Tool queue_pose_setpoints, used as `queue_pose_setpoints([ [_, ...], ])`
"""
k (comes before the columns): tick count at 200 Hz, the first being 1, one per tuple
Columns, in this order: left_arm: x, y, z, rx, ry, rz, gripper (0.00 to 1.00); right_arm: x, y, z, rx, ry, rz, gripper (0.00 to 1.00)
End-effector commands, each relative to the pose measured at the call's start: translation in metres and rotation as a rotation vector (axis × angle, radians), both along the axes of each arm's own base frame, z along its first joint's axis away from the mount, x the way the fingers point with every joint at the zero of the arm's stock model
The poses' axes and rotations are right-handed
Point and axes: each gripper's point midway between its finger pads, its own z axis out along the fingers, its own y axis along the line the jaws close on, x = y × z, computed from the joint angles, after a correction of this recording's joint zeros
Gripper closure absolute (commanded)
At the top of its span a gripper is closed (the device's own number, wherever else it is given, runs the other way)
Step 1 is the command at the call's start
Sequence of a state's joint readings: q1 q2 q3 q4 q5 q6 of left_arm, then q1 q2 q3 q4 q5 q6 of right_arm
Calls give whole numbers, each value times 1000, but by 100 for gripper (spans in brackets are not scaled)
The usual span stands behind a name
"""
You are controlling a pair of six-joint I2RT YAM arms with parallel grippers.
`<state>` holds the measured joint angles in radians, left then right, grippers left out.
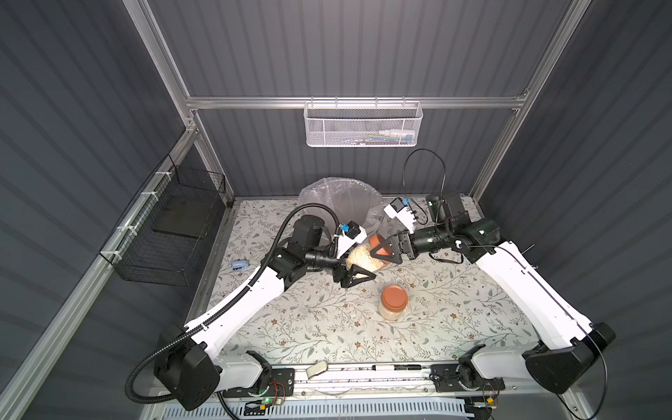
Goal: Empty expired oatmeal from jars
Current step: Unscrew the lid from the jar.
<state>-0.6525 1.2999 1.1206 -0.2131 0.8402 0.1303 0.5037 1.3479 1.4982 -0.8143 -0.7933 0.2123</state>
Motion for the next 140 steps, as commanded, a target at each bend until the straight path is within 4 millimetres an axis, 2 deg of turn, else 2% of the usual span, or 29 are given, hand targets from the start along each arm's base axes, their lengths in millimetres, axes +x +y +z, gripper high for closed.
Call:
queue_pose_setpoints([
  [1, -10, 2, 41, -127, -125, -60, 100, 0, 2, 10, 22, -3, 8, 7],
  [26, -9, 2, 41, -144, -129, -62, 100, -3, 0, 8, -2, 0, 12, 27],
  [46, -7, 3, 43, -160, -135, -64, 100, -5, -2, 6, -40, -11, 13, 36],
  [99, -6, 1, 49, -209, -130, -95, 100, -8, -13, -5, -288, -221, 94, 43],
  [140, -10, 1, 57, -241, -122, -120, 100, 5, -16, -3, -363, -366, 152, 45],
])
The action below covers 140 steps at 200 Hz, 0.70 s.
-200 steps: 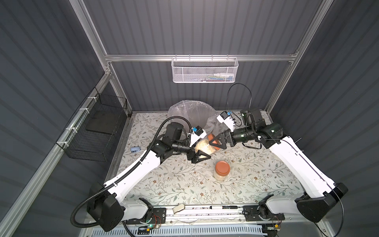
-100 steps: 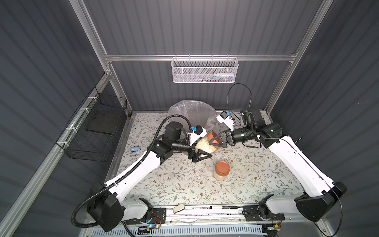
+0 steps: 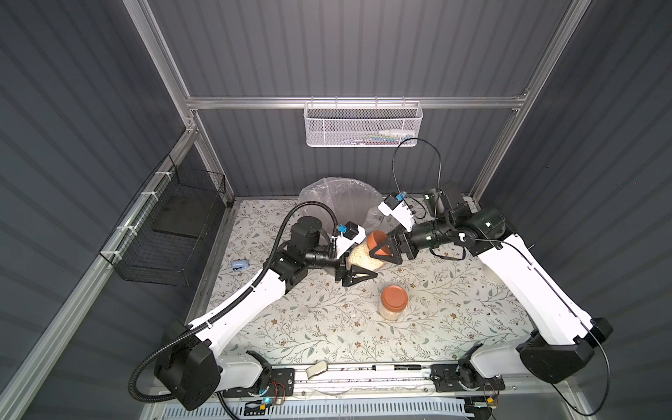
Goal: Empty expired oatmeal from jars
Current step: Unscrew the lid from the jar.
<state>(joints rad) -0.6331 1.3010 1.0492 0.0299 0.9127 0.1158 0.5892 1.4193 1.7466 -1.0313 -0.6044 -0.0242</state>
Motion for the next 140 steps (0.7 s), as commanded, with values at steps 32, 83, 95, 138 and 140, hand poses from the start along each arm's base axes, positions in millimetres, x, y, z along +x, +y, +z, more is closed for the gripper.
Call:
queue_pose_setpoints([
  [32, -16, 5, 44, -121, -14, -87, 100, 14, -15, -24, -208, -180, 108, 36],
  [83, -14, 3, 39, -110, 6, -87, 100, 28, -14, -5, -65, -155, 12, 2],
  [95, -13, 3, 37, -101, 12, -88, 100, 26, -13, 4, -22, -135, -15, 1],
  [138, -12, 2, 38, -99, 10, -92, 100, 20, -12, 9, 42, -6, -92, 1],
  [140, -12, 2, 37, -97, 12, -93, 100, 20, -12, 9, 43, 1, -98, 1],
])
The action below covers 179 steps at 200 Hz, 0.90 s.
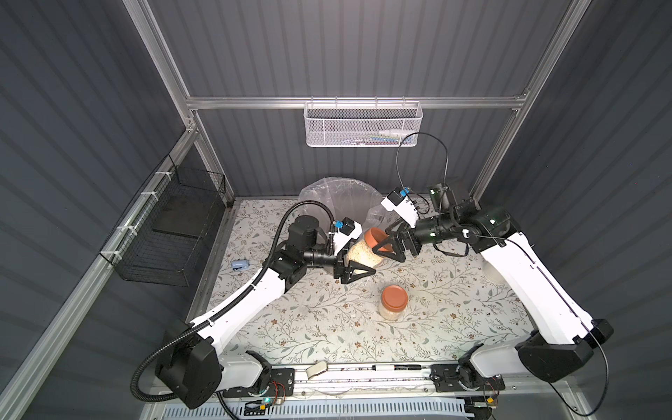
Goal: Empty expired oatmeal from jars
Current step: Unscrew the lid from the jar.
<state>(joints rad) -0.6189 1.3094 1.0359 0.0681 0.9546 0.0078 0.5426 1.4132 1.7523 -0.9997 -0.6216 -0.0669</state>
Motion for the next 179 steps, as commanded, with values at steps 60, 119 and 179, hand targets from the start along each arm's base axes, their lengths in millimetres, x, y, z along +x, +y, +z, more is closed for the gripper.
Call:
queue_pose_setpoints([
  [60, -12, 0, 34, -73, -82, -81, 100, 17, 8, -10, 34, 215, -132, 1],
  [119, -13, 0, 36, -78, -94, -92, 100, 8, -1, -22, -61, 169, -93, 23],
  [179, -15, 0, 40, -96, -89, -121, 100, -1, -10, -15, -112, -49, 41, 30],
])
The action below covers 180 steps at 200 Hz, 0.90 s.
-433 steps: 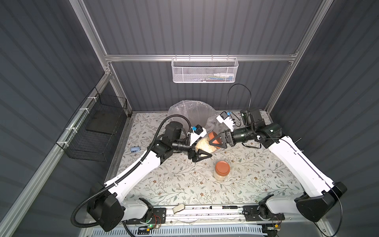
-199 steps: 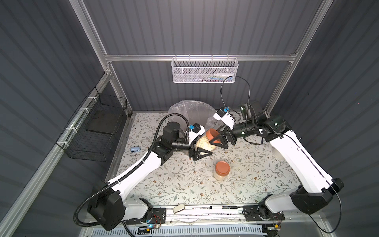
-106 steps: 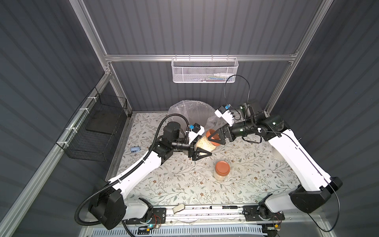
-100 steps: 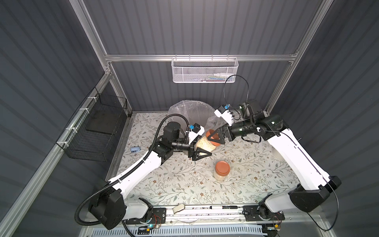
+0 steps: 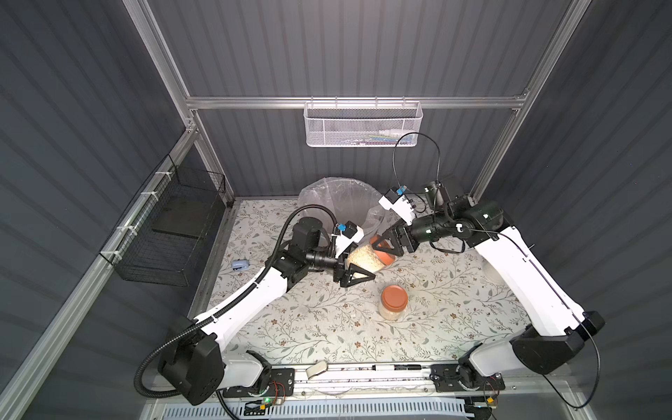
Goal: Empty expired oatmeal from jars
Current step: Unscrew the lid from the jar.
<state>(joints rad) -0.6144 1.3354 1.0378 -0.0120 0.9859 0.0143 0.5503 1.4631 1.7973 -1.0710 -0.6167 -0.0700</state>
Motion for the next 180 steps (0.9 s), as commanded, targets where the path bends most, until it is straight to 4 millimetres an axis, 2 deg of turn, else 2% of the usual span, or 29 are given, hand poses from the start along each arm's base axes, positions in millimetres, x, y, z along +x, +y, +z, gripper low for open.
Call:
queue_pose_setpoints([
  [1, -13, -1, 59, -153, -169, -93, 100, -1, -13, -4, -65, -113, 40, 29],
  [4, -13, -1, 60, -155, -171, -94, 100, 0, -12, -2, -58, -119, 43, 28],
  [14, -13, -1, 62, -156, -171, -94, 100, 4, -10, -1, -48, -117, 37, 15],
  [30, -14, 0, 61, -153, -180, -88, 100, 13, -10, 0, -16, -73, 4, 1],
  [62, -13, -1, 59, -161, -179, -83, 100, 23, -12, 6, 87, 40, -81, 1],
  [95, -11, -2, 58, -159, -182, -82, 100, 18, -12, 5, 116, 160, -159, 1],
  [110, -9, -2, 57, -154, -186, -76, 100, 13, -9, 1, 115, 206, -191, 1],
  [134, -9, -2, 56, -151, -189, -78, 100, 16, -14, -9, 95, 282, -297, 1],
  [180, -6, -3, 53, -143, -194, -73, 100, 14, -21, -15, 82, 376, -404, 1],
])
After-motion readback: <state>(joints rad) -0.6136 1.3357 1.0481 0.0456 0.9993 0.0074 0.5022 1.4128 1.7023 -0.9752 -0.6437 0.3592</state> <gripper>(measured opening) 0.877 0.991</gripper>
